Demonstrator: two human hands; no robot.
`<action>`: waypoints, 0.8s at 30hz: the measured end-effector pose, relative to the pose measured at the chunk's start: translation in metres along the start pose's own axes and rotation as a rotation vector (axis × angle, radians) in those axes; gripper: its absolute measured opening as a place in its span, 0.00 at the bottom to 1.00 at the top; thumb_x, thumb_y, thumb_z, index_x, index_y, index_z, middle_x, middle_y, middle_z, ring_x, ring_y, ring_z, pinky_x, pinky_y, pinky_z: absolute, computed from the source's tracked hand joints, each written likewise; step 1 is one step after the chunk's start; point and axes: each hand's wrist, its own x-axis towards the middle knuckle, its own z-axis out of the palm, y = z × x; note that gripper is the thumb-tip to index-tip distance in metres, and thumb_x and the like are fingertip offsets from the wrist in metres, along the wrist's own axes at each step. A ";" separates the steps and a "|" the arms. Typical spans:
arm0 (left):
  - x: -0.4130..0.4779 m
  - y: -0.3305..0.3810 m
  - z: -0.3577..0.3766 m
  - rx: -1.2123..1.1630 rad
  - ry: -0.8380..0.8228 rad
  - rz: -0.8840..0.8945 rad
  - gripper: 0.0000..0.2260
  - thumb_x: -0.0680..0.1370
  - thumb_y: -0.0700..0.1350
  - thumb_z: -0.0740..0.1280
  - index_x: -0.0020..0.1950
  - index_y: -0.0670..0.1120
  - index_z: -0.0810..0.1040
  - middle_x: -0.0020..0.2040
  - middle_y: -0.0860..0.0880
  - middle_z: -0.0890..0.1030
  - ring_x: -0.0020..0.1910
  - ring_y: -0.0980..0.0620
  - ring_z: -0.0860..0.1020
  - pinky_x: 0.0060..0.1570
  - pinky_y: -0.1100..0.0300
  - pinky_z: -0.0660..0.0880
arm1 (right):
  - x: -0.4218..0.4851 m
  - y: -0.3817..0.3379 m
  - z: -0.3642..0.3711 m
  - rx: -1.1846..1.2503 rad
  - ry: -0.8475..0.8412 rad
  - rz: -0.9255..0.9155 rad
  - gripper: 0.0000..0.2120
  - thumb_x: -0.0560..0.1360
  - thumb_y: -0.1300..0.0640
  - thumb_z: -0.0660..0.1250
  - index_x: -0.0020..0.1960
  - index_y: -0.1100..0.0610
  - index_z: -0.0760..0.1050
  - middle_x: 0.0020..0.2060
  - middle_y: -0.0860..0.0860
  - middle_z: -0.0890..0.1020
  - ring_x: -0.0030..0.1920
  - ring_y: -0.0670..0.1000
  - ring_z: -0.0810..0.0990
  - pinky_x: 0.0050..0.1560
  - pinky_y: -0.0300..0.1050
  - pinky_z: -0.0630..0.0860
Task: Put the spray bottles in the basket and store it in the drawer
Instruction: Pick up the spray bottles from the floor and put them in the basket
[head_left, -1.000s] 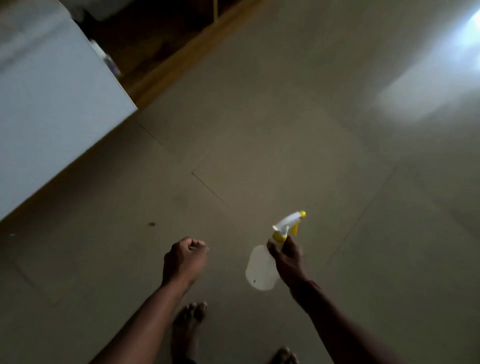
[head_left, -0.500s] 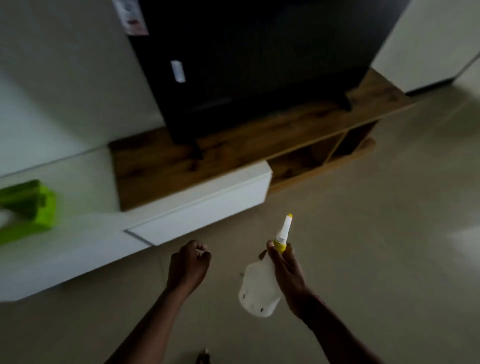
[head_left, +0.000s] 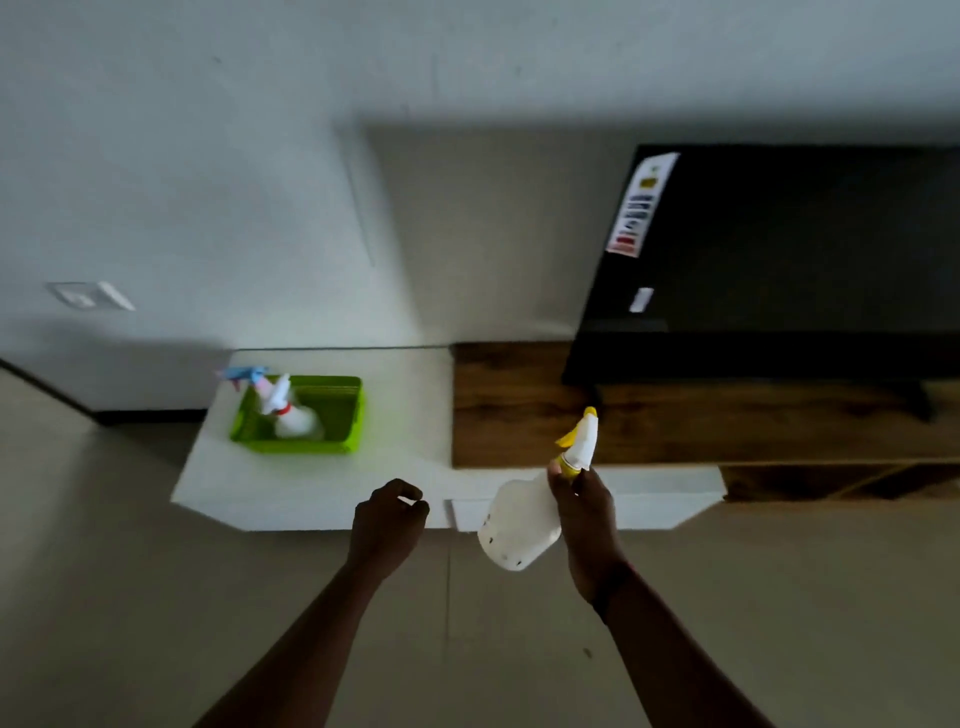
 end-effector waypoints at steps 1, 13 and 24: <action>0.007 -0.004 -0.013 -0.014 0.018 -0.026 0.04 0.73 0.42 0.68 0.45 0.49 0.81 0.34 0.52 0.83 0.39 0.50 0.81 0.37 0.62 0.69 | 0.005 -0.005 0.014 0.003 -0.013 0.008 0.06 0.78 0.55 0.64 0.48 0.58 0.75 0.36 0.48 0.76 0.38 0.48 0.72 0.40 0.43 0.71; 0.131 -0.047 -0.120 -0.102 0.124 -0.333 0.05 0.67 0.49 0.69 0.41 0.51 0.81 0.37 0.49 0.86 0.41 0.47 0.85 0.46 0.49 0.82 | 0.098 -0.008 0.182 -0.156 -0.196 0.080 0.07 0.74 0.59 0.69 0.42 0.48 0.78 0.40 0.49 0.83 0.43 0.51 0.81 0.45 0.46 0.77; 0.230 -0.059 -0.171 -0.087 0.115 -0.308 0.07 0.72 0.49 0.68 0.48 0.50 0.80 0.45 0.47 0.86 0.48 0.46 0.84 0.51 0.57 0.77 | 0.173 0.002 0.311 -0.336 -0.184 0.088 0.14 0.66 0.58 0.77 0.48 0.45 0.81 0.42 0.45 0.84 0.48 0.51 0.83 0.55 0.52 0.79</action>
